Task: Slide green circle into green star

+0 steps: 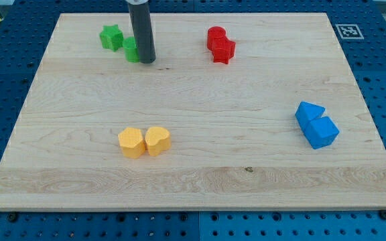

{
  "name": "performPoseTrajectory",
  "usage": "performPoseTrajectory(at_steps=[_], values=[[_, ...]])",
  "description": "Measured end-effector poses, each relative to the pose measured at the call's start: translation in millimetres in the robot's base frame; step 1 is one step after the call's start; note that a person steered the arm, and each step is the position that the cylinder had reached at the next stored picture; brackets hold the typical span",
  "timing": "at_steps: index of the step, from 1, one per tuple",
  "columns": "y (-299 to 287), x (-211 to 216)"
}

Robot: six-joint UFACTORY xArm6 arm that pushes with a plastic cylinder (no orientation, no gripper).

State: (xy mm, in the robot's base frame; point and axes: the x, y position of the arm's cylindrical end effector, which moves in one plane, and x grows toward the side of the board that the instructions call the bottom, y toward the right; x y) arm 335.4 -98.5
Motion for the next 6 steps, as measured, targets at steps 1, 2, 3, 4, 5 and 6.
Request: performPoseTrajectory(at_steps=[1,2,3,4,5,6], values=[[-9,0],[-21,0],[-25,-8],[-31,-21],[-39,-12],[-57,1]])
